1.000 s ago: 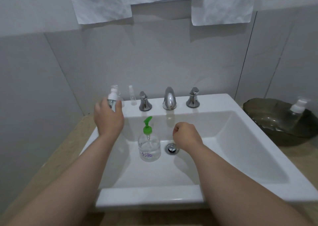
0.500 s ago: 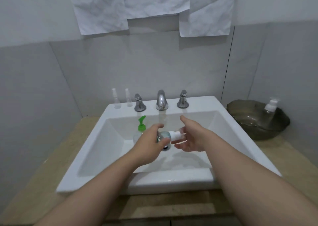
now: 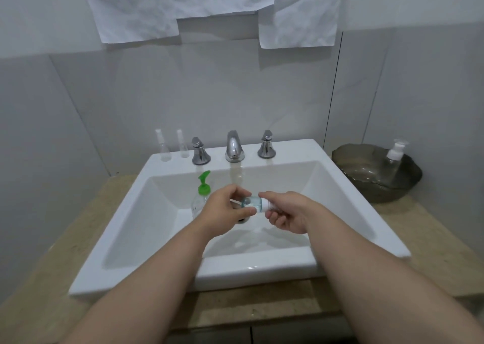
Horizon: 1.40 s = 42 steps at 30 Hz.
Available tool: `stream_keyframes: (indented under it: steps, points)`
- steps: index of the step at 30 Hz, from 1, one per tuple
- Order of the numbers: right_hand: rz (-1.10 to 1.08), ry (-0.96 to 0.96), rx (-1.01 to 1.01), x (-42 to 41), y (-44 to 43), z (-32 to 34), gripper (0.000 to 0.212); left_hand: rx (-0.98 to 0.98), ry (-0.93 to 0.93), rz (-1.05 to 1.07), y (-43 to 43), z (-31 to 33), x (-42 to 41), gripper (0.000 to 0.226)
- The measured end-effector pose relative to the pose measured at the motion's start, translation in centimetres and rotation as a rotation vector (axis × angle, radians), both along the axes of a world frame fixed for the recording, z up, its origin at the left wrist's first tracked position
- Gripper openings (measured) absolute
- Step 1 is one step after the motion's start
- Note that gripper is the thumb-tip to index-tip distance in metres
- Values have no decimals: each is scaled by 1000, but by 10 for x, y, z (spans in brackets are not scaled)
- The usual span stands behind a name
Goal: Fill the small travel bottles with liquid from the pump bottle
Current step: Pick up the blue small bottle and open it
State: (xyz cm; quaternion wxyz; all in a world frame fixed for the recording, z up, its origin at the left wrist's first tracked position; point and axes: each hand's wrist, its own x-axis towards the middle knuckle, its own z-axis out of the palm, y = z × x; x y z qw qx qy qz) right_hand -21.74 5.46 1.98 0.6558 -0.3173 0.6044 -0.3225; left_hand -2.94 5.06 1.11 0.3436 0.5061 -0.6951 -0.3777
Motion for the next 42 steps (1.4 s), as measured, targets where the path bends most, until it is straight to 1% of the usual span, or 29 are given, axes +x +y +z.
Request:
stream_keyframes:
  steps: [4, 6, 7, 8, 10, 12, 13, 14, 15, 16, 17, 19, 20, 23, 25, 27, 28, 30, 31, 34, 35, 40, 42]
  points:
    - [-33, 44, -101, 2, -3, -3, 30, -48, -34, -13, -6, -5, 1, 30]
    - [-31, 54, -147, 1, -4, -3, 33, -33, 0, -8, -8, -5, 0, 20]
    - [-20, 46, -174, 2, -4, -3, 35, -2, 28, 0, -8, -4, 0, 12]
    - [-8, 31, -202, 2, -4, -4, 37, 29, 52, 13, -9, -5, 0, 8]
    - [20, -15, -247, 3, -4, -3, 35, 44, 71, 43, -12, -8, 1, 14]
    - [70, -56, -281, 2, -3, -2, 17, 50, 66, 71, -13, -10, 2, 18]
    - [84, -73, -305, 2, -1, 0, 14, 60, 60, 90, -12, -11, 2, 21]
    - [81, -89, -320, 1, -2, 1, 22, 70, 65, 109, -12, -11, 1, 24]
    - [73, -103, -317, 1, -2, 2, 24, 77, 71, 125, -11, -10, 1, 25]
    - [61, -107, -285, 0, -1, 3, 21, 75, 76, 132, -11, -11, 0, 26]
    - [62, -99, -226, 1, 1, 5, 26, 69, 71, 132, -10, -9, 0, 27]
    - [90, -43, -129, 3, 3, 6, 50, 55, 58, 129, -10, -8, -1, 29]
    - [111, -21, -131, 4, 4, 6, 52, 54, 53, 133, -10, -8, -1, 30]
    - [104, -35, -213, 3, 4, 5, 22, 66, 49, 148, -9, -8, -1, 32]
    - [66, -67, -225, 1, 3, 6, 31, 74, 58, 153, -10, -8, -1, 33]
    - [75, -115, -192, 2, 5, 8, 18, 73, 52, 152, -9, -7, 0, 33]
    - [99, -120, -178, 4, 6, 8, 20, 73, 45, 151, -9, -7, -1, 33]
    - [100, -77, -189, 5, 4, 5, 31, 76, 38, 158, -7, -6, -1, 35]
    - [76, -44, -215, 5, 1, 3, 33, 78, 37, 167, -7, -5, -1, 35]
    - [-37, 47, -271, 1, -4, 1, 21, 97, 74, 213, -9, -4, -1, 35]
    - [-85, 56, -281, -1, -5, 1, 20, 111, 98, 227, -9, -3, -1, 35]
    - [-353, -25, -288, -6, -14, -6, 37, 154, 164, 233, -10, -3, -2, 33]
    - [-446, 26, -321, -9, -21, -9, 44, 191, 227, 232, -14, -3, -4, 30]
